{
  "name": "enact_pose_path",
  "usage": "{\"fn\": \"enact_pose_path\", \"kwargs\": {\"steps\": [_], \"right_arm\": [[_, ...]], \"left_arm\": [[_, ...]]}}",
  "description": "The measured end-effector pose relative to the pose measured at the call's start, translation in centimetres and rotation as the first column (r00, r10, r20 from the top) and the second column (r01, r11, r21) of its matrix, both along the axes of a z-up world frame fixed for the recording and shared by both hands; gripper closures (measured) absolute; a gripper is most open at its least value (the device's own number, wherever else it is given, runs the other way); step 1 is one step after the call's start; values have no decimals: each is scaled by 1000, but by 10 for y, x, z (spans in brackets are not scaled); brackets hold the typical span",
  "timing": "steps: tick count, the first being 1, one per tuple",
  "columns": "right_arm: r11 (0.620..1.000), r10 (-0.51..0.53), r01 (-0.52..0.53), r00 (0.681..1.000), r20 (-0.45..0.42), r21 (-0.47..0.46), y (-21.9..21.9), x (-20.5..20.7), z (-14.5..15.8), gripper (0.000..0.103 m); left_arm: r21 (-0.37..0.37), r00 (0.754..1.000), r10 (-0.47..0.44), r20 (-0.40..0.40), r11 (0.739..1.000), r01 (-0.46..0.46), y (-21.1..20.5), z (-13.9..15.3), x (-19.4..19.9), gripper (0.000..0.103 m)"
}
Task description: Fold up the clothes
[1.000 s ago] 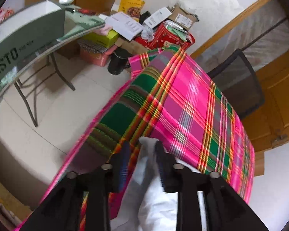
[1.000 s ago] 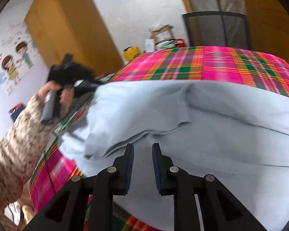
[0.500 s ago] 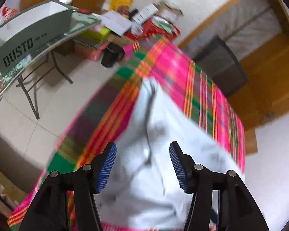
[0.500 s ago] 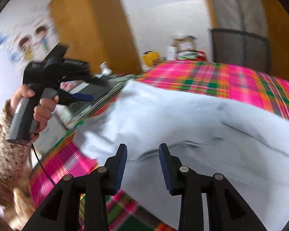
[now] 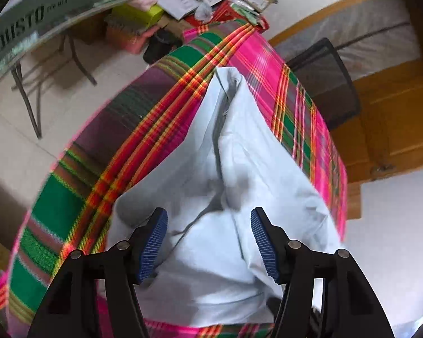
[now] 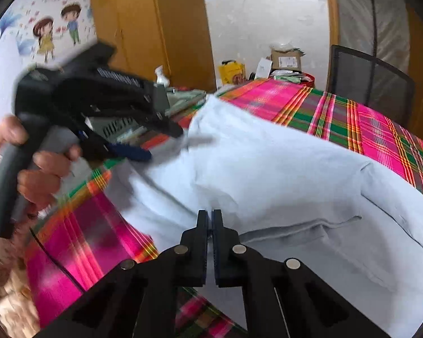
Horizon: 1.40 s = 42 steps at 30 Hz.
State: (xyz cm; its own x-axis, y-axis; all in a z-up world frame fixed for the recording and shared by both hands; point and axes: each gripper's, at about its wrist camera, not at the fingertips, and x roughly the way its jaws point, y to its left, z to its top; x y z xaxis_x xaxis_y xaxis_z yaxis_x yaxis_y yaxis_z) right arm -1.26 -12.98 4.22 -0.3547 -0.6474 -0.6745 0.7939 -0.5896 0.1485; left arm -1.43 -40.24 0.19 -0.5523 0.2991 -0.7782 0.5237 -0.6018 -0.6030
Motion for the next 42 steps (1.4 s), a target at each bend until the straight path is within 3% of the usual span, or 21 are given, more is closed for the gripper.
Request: {"fn": "enact_pose_path", "kwargs": {"steps": [5,11,13,18,22,24,27,31,33,35,40,42], "right_arm": [[998,34,-34,999,-7,-46,-19,9,13,100],[1000,29,-30,993,113,3,-32,0,-15,97],[1000,30,-31,991,130,7,-26,-1,-16,94],[999,-2,4,999,53,-38,14,-9,5,83],[991,-130,130,991,-1,-41,62,-33,20,78],[980,-200,200,980,-21,-3,83,-49,18,78],[964,-261,263,964,-45,49,106,-71,15,78],[951,-274,282,959,-74,128,117,-97,2,75],[949,-261,272,962,-84,158,117,-107,-4,75],[956,-233,245,969,-86,162,114,-112,-6,75],[983,-123,131,990,-66,129,101,-124,-6,73],[981,-112,120,992,-63,153,90,-130,-8,73]], "left_arm": [[21,1000,10,-11,1000,-10,-1,-4,-7,35],[14,1000,20,-13,1000,-20,0,-2,-6,33],[-20,1000,25,-12,999,-25,5,3,-7,33],[-149,998,27,-63,988,-36,15,26,1,33],[-247,996,-13,-85,969,-8,32,46,5,33],[-196,994,-86,-61,978,73,45,44,3,33],[-218,990,-139,-4,967,135,64,40,5,33],[-238,987,-156,-28,960,145,86,44,8,33],[-311,977,-211,-17,930,195,101,48,4,33],[-327,972,-232,43,916,233,108,43,0,33],[-285,988,-135,77,947,152,89,34,8,33],[-219,990,-117,74,967,130,86,28,10,33]]}}
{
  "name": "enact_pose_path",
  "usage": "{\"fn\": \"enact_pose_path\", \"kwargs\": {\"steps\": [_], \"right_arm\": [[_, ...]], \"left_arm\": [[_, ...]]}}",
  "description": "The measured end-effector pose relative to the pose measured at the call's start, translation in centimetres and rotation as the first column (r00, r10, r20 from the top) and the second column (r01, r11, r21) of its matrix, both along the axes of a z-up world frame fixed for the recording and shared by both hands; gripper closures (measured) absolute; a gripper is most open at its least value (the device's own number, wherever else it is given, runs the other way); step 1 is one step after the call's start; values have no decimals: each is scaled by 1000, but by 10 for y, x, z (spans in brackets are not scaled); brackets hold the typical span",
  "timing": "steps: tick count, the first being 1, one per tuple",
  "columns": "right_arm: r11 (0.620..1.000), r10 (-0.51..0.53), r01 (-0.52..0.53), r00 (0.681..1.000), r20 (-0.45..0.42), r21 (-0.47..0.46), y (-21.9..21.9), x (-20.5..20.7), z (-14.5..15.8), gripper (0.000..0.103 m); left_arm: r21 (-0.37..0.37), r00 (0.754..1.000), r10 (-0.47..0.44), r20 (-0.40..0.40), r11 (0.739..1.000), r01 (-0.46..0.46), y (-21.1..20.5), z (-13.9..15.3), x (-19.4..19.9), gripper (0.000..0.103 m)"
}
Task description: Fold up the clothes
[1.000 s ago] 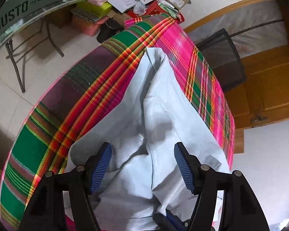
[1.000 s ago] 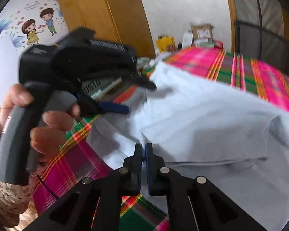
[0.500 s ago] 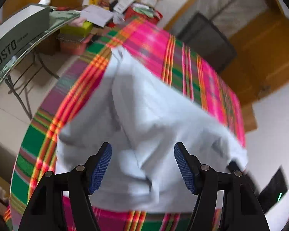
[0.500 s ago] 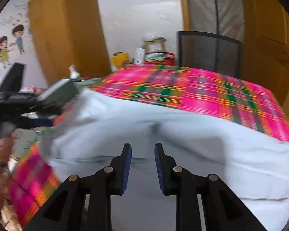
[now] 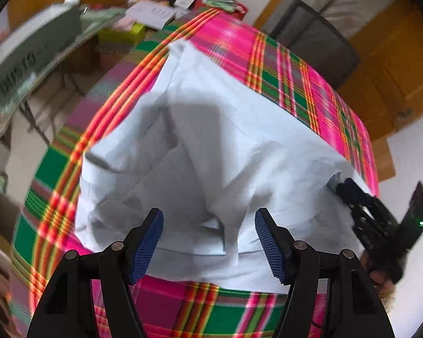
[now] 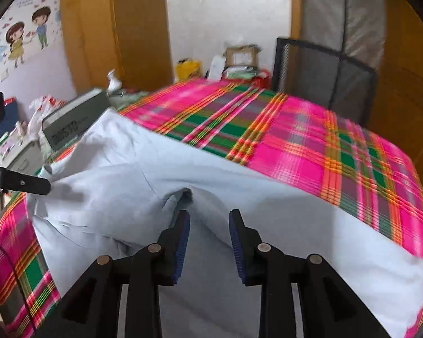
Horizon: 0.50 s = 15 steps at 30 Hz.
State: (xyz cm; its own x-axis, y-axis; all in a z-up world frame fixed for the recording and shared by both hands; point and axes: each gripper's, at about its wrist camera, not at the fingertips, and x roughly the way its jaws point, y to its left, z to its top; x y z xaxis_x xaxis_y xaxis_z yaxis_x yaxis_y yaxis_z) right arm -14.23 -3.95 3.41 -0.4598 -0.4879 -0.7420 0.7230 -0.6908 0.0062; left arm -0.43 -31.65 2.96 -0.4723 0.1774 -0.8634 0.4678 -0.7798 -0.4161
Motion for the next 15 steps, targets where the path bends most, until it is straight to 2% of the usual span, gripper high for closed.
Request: {"fn": "enact_pose_path", "kwargs": {"steps": [2,3,4,10,15], "right_arm": [[999,34,-34,999,3,-10,-6,0,-1,75],[998,51,-51,999,10,-24,-7,0,0,81],[998,61,-61,998,14,-32,-8,2,0,100],[995,101,-102,993,57,17,-6,14,-12,102],[996,89,-90,994,60,28,3,20,-13,102]], "left_arm": [[62,1000,-1,13,998,0,-2,-5,0,33],[71,1000,4,20,997,-6,-2,-8,0,33],[68,1000,2,22,998,-3,-1,-8,-1,33],[104,1000,24,14,994,-25,-4,-10,5,33],[130,999,44,4,991,-44,-9,-12,6,34]]}}
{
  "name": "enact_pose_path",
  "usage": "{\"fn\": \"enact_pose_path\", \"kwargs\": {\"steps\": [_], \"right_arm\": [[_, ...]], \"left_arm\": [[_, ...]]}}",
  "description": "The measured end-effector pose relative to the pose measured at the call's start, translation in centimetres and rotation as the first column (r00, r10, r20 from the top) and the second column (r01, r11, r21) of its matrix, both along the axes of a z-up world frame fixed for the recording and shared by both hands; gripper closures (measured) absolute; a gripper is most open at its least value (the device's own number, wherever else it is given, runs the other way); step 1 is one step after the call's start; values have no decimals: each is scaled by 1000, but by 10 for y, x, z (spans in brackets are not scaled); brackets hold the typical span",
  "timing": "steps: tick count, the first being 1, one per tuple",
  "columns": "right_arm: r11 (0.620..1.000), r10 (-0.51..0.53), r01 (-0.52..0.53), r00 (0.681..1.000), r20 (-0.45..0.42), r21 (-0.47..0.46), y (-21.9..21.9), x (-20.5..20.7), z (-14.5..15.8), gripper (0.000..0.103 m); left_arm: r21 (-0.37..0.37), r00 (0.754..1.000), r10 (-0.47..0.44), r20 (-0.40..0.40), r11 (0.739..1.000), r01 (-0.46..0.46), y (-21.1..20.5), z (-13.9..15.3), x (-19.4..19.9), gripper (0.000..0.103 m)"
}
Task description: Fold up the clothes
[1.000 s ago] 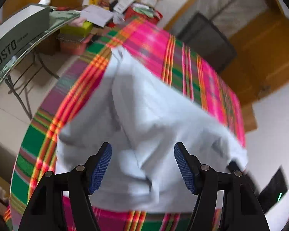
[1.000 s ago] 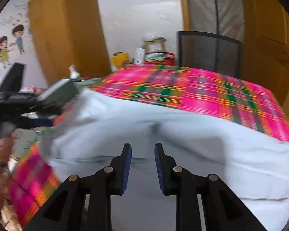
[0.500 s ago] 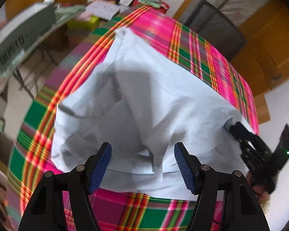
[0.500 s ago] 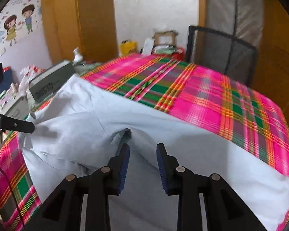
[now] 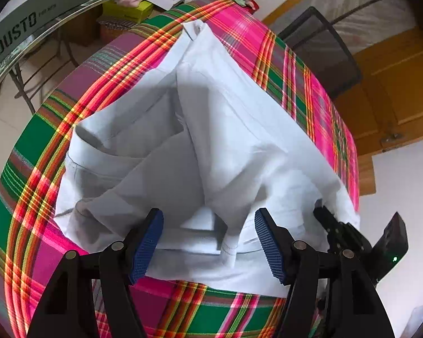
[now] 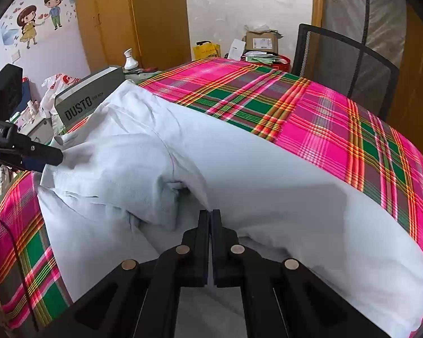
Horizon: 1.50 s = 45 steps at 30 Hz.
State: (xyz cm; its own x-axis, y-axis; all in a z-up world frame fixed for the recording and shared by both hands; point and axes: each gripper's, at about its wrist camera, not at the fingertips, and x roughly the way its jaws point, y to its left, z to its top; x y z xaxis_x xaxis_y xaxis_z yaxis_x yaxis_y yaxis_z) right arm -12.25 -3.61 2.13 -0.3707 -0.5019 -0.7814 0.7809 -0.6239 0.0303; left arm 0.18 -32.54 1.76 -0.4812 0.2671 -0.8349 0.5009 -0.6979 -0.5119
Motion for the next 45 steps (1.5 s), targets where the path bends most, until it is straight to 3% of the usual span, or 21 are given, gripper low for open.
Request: {"fn": "enact_pose_path", "kwargs": {"steps": [6,11,14,17,22,24,26,28,32,36,42,45], "right_arm": [[999,13,-14,1000,24,42,-5,-1,-2,98],[994,-59,62,998,30,-91,14,7,20,92],[980,-18,38,995,102,-196,19,10,24,81],[980,-7,41,985,173,-193,10,7,12,73],[983,-45,84,973,228,-164,-5,-3,-6,71],[977,-47,97,965,257,-189,-7,-4,-7,73],[975,-52,105,964,261,-195,-8,-2,-5,97],[966,-28,99,959,282,-239,-9,3,1,97],[921,-31,179,919,393,-345,-4,7,11,97],[844,-48,337,822,567,-417,11,1,4,97],[857,-211,438,779,590,-272,16,-6,-24,94],[869,-247,433,799,548,-239,14,-3,-20,90]], "left_arm": [[13,1000,4,-10,1000,-4,-1,-1,-2,34],[32,1000,3,-19,999,-3,-4,-2,2,34],[37,1000,3,-30,999,-2,-4,0,4,34],[13,999,4,-37,1000,-4,0,1,7,33],[-17,999,-12,-39,1000,12,9,0,4,33],[-18,999,-18,-44,1000,17,9,-1,4,33],[-16,999,-18,-38,1000,17,9,-3,3,35],[-15,999,-11,-37,1000,10,9,-4,4,37],[-17,999,4,-46,1000,-5,6,-5,6,37],[0,999,15,-46,1000,-15,2,-6,7,37],[13,999,17,-46,1000,-17,1,-6,6,37],[16,998,31,-55,999,-30,-5,-3,5,37]]}}
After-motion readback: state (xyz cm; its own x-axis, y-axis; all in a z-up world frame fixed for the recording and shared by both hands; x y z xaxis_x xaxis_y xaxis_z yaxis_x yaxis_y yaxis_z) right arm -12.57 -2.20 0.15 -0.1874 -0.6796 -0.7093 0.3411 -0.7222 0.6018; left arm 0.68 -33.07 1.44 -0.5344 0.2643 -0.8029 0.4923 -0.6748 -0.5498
